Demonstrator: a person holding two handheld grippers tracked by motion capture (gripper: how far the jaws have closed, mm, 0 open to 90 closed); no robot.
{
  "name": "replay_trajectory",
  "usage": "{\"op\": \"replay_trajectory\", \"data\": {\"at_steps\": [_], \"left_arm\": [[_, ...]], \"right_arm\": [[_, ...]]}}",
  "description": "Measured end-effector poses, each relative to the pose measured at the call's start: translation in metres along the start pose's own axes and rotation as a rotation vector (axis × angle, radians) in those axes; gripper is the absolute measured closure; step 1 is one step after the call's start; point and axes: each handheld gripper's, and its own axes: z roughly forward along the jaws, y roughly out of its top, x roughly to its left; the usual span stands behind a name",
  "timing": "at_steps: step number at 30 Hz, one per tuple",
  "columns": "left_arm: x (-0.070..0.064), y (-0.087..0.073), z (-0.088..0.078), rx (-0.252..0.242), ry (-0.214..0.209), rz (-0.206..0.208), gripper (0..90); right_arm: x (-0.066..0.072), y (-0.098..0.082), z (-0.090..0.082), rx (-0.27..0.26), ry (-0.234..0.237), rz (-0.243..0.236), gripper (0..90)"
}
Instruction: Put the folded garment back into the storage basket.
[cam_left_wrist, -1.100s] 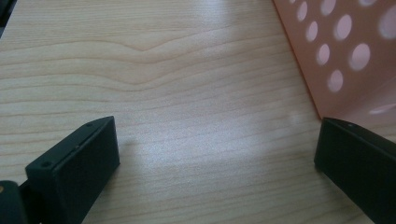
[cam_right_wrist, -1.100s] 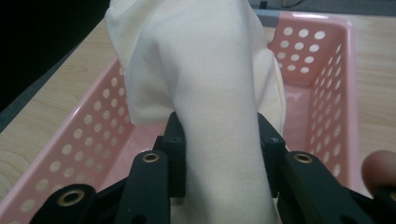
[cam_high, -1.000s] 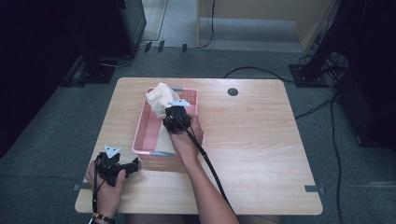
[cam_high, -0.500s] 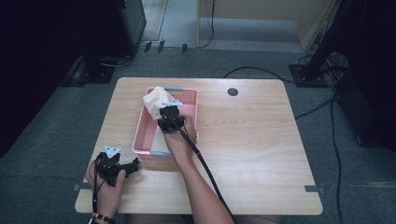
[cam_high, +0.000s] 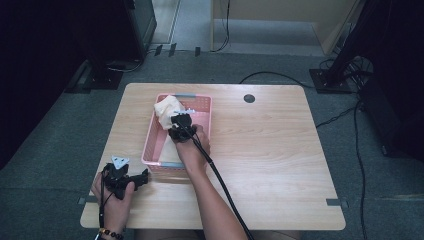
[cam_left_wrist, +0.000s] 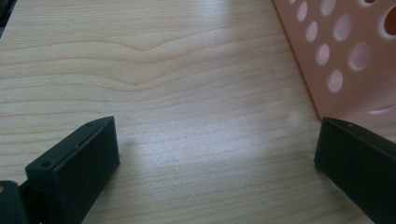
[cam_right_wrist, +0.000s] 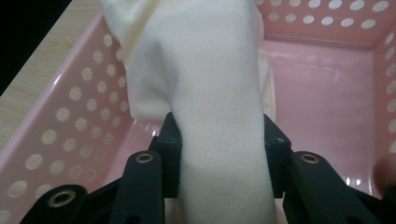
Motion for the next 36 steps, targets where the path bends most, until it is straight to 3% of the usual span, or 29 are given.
{"op": "replay_trajectory", "data": {"at_steps": [2,4,6,11,14,17,20,21,25,26,29,36], "left_arm": [[0.0,0.0,0.0,0.0,0.0,0.0,0.0],[0.0,0.0,0.0,0.0,0.0,0.0,0.0],[0.0,0.0,0.0,0.0,0.0,0.001,0.0],[0.0,0.0,0.0,0.0,0.0,0.001,0.0],[0.0,0.0,0.0,0.0,0.0,0.001,0.0],[0.0,0.0,0.0,0.0,0.0,0.0,0.0],[0.0,0.0,0.0,0.0,0.0,0.0,0.0],[0.0,0.0,0.0,0.0,0.0,0.0,0.0],[0.0,0.0,0.0,0.0,0.0,0.0,0.0],[0.0,0.0,0.0,0.0,0.0,0.001,0.0],[0.0,0.0,0.0,0.0,0.0,0.0,0.0],[0.0,0.0,0.0,-0.001,0.001,-0.001,0.0]], "right_arm": [[-0.001,0.0,0.001,-0.002,-0.001,-0.011,56.4],[-0.001,0.0,0.0,-0.019,0.028,-0.015,46.9],[0.0,0.0,0.0,-0.023,0.025,-0.024,46.3],[0.0,0.0,-0.001,-0.012,0.065,-0.052,31.7],[0.0,0.0,-0.003,-0.022,0.075,-0.06,29.1],[0.002,-0.001,-0.005,-0.041,0.127,-0.089,15.0],[0.002,-0.001,-0.006,-0.051,0.127,-0.103,10.0],[0.002,-0.001,-0.006,-0.051,0.128,-0.119,4.5],[0.001,0.0,-0.009,-0.046,0.136,-0.12,0.3],[0.0,0.002,-0.011,-0.041,0.149,-0.096,0.0],[-0.001,0.002,-0.016,-0.051,0.157,-0.09,0.0],[-0.01,0.004,-0.033,-0.089,0.111,-0.123,0.0]]}}
